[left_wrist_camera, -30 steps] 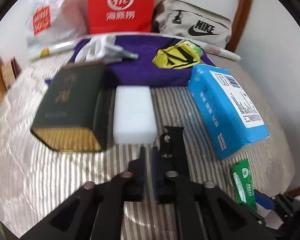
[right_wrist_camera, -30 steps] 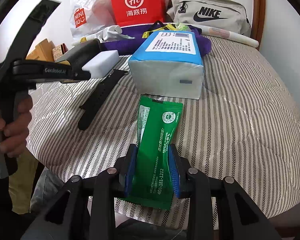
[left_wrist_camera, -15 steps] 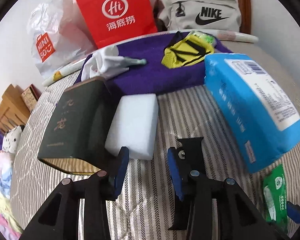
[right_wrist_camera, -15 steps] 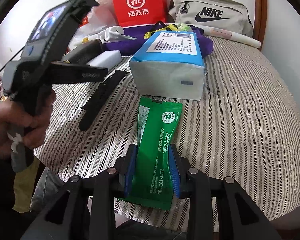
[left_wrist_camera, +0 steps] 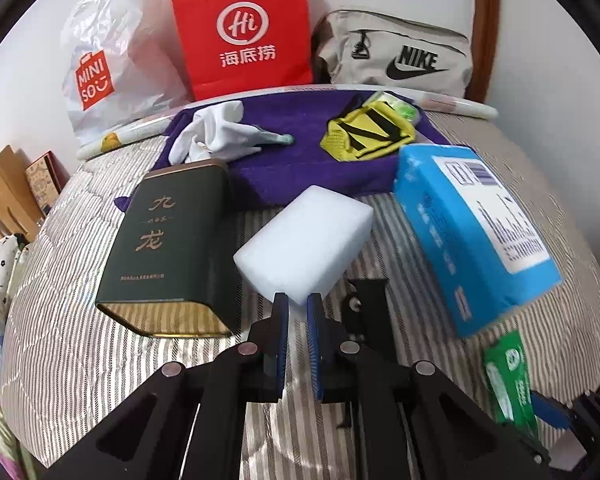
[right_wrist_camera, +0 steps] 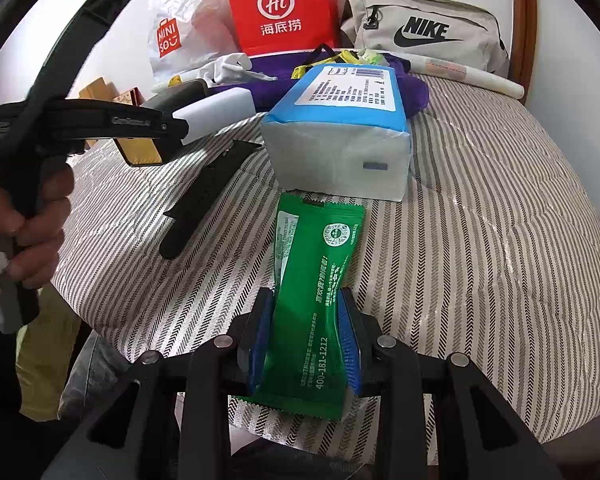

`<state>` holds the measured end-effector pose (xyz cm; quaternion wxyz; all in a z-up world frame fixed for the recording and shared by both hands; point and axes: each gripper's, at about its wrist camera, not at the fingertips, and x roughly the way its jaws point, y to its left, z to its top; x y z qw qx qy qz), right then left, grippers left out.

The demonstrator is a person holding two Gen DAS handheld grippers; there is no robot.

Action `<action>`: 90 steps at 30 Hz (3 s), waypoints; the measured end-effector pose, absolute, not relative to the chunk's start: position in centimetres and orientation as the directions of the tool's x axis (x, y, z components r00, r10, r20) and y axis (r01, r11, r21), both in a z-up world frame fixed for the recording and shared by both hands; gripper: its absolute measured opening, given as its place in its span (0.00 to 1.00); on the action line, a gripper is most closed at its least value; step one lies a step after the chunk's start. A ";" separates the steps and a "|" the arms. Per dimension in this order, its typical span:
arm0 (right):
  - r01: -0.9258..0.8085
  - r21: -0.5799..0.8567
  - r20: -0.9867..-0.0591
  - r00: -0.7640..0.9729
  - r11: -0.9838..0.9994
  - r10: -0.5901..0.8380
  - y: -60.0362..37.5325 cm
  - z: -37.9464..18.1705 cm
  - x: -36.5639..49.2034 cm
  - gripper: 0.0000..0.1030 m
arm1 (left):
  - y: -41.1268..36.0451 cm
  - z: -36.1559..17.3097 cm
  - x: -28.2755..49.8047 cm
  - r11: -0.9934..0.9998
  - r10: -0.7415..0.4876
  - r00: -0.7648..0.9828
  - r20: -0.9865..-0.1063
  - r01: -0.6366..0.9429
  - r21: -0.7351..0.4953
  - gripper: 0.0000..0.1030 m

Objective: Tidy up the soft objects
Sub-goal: 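Lift the white foam block with the left tool, then carry the foam block with the left tool while the right tool carries the green packet onto the towel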

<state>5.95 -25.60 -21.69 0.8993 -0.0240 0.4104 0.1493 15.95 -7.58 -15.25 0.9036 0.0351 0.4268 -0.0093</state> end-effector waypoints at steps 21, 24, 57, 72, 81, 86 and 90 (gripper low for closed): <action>-0.308 0.038 -0.757 0.612 0.951 0.229 -23.9 -21.1 5.6 0.31 | -1.2 -16.8 8.5 0.999 -0.030 0.571 -0.821 0.034 -0.013 0.10; -0.302 0.051 -0.762 0.604 0.952 0.232 -23.6 -21.1 6.0 0.31 | -0.4 -17.8 8.5 0.997 -0.070 0.551 -0.831 0.061 -0.043 0.13; -0.245 -0.030 -0.795 0.594 0.969 0.126 -23.8 -20.4 6.4 0.29 | 3.5 -18.9 8.3 0.980 -0.186 0.597 -0.780 0.167 -0.105 0.54; -0.206 0.050 -0.782 0.601 0.977 0.166 -25.5 -18.5 5.9 0.29 | 3.6 -17.6 7.4 0.981 -0.194 0.595 -0.780 0.111 -0.159 0.54; -0.249 0.041 -0.716 0.668 0.968 0.202 -24.4 -12.9 6.3 0.29 | 4.2 -12.3 7.4 0.987 -0.160 0.671 -0.724 0.092 -0.133 0.54; -0.269 0.017 -0.696 0.688 0.963 0.204 -24.2 -10.9 8.1 0.29 | 4.3 -9.8 8.6 0.990 -0.142 0.701 -0.699 0.084 -0.117 0.54; -0.282 0.001 -0.687 0.697 0.959 0.206 -24.0 -10.0 10.0 0.29 | 4.2 -8.3 10.4 0.992 -0.125 0.717 -0.686 0.075 -0.103 0.55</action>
